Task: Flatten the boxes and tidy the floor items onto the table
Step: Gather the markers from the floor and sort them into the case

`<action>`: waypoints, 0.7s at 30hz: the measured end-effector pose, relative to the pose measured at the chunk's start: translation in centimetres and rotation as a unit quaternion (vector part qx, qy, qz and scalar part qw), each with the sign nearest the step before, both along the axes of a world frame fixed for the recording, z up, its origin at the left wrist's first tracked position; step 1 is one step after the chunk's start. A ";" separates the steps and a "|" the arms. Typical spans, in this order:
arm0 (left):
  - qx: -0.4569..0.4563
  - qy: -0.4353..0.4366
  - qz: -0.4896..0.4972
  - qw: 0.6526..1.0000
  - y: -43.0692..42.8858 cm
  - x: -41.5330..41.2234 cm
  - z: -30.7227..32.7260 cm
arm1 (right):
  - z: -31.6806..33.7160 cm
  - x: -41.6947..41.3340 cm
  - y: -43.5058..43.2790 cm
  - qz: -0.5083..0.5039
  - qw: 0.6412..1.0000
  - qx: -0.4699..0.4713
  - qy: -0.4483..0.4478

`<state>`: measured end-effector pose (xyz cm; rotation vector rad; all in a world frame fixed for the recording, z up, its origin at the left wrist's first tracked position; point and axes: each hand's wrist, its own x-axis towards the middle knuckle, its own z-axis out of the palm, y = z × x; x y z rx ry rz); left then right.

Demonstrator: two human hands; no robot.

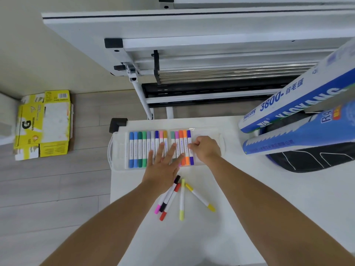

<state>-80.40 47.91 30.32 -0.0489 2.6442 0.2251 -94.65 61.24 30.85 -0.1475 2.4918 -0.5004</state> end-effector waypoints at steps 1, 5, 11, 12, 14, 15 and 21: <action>-0.001 -0.001 0.000 1.000 0.0 0.0 0.0 | 0.0 0.1 0.0 0.007 1.000 0.021 0.009; 0.003 -0.002 0.000 1.000 0.0 0.0 0.1 | 0.2 0.2 0.4 0.030 0.993 0.106 0.034; 0.007 -0.011 0.002 1.000 -0.2 -0.1 0.3 | 1.2 1.6 0.5 0.075 0.994 0.063 0.047; 0.014 -0.013 0.004 1.000 -0.2 -0.2 0.6 | 1.5 2.3 1.2 0.091 0.995 0.025 0.036; 0.025 -0.014 0.000 1.000 -0.6 0.1 1.2 | 1.8 4.2 3.0 0.148 0.988 -0.027 0.021; 0.026 -0.016 -0.006 1.000 -0.7 0.4 1.5 | 2.0 5.4 4.2 0.172 0.984 -0.034 0.024; 0.007 -0.027 -0.041 0.999 -1.9 2.8 2.6 | 2.4 10.8 8.2 0.243 0.970 0.000 0.029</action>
